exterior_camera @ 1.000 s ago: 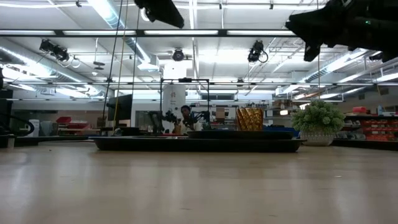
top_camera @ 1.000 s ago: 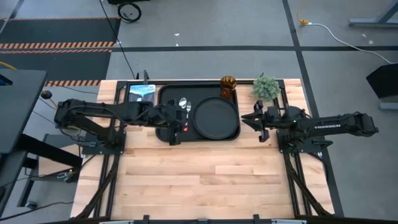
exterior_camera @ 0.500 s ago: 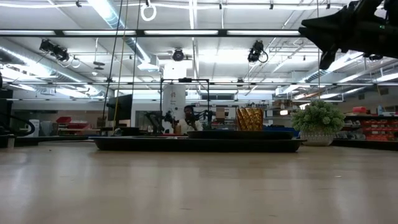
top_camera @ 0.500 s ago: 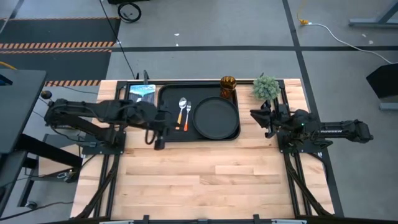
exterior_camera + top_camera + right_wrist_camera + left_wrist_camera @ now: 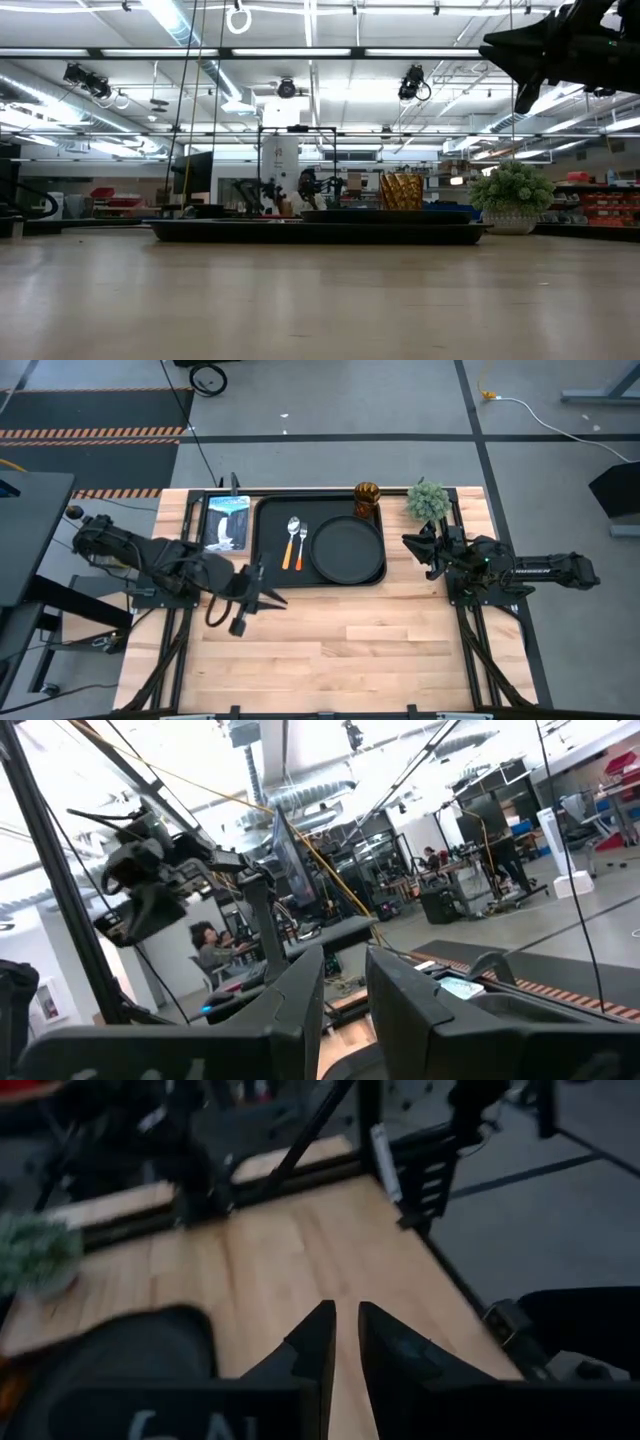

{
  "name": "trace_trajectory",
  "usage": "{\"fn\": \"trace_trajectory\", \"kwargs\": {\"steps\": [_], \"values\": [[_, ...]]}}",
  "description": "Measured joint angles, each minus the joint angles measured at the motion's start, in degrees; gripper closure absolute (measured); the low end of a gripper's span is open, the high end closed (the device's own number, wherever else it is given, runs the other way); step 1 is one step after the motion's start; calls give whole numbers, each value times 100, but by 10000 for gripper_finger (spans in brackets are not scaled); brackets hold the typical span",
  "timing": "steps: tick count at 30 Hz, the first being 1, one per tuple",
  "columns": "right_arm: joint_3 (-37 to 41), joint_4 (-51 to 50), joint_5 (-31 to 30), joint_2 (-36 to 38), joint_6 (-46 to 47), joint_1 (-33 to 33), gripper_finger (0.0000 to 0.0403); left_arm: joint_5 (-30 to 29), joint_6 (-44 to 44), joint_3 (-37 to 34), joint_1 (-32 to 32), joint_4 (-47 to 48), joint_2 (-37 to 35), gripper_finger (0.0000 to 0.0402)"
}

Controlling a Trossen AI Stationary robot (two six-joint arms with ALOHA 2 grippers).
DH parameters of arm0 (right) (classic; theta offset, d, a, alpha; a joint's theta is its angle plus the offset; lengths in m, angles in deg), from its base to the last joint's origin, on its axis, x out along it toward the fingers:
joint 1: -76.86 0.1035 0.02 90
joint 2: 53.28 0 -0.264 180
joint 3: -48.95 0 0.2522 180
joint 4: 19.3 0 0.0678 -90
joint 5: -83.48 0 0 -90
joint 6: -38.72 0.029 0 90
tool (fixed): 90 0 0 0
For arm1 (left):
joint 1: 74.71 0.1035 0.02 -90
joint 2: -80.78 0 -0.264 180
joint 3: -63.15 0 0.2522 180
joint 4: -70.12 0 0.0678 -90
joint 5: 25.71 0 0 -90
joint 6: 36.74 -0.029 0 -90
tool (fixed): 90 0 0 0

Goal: Pick and place plate/cup/fork/spoon on tray
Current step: Return to Home Position

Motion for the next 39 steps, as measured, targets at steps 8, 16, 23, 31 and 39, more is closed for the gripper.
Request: {"fn": "trace_trajectory", "kwargs": {"steps": [8,16,23,31,39], "values": [[0,0,1,-2,0,0,318,-27,730,-2,-205,240,-33,346],[0,0,2,-2,0,0,318,-66,2070,-2,-187,-257,-24,344],[0,-1,4,-2,0,0,318,-447,1360,2,-317,-178,-315,346],[0,-1,16,-4,0,0,318,-346,1259,-725,-454,-356,-1211,344],[0,-11,11,-33,0,0,318,1006,1032,-3724,-195,-3621,-3052,345]]}}
